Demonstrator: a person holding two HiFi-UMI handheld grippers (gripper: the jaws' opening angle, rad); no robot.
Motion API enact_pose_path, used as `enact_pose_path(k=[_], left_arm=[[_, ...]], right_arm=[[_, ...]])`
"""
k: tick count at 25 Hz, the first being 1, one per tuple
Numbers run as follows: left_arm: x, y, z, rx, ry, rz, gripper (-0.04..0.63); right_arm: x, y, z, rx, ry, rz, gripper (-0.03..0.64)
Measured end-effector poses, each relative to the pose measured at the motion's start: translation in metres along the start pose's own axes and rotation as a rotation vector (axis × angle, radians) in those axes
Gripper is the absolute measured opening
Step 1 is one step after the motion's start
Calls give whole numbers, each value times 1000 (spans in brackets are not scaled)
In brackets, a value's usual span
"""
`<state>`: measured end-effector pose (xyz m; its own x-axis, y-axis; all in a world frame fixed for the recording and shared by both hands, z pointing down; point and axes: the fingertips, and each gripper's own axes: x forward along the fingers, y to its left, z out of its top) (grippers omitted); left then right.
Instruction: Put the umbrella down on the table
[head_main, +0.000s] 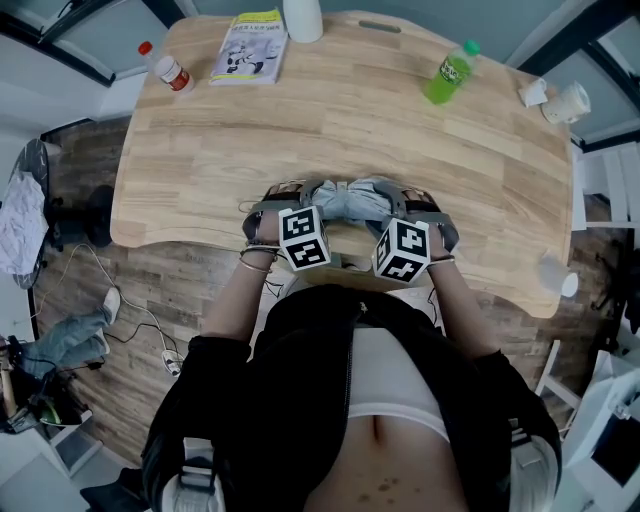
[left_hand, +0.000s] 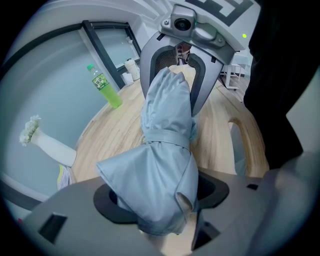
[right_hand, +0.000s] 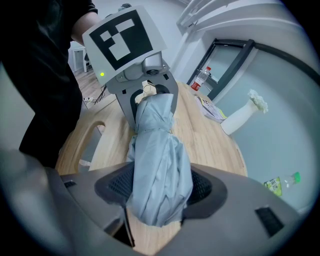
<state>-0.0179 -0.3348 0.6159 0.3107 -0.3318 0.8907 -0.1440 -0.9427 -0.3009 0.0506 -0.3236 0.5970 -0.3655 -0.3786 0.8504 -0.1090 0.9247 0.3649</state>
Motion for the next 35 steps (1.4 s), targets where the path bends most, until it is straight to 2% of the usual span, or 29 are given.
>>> enact_pose_path(k=[11,27,35], left_arm=[[-2,0,-2,-23,6,40,310],[-18,2,-1,-5,10,69,321],[-29,4,-4,-47,-11,80,321]], right_arm=[[4,0,0,9,-14,9,301],[-3,-2,2,37,-96,4,311],[-12,-7,4,67,-145,-16,318]])
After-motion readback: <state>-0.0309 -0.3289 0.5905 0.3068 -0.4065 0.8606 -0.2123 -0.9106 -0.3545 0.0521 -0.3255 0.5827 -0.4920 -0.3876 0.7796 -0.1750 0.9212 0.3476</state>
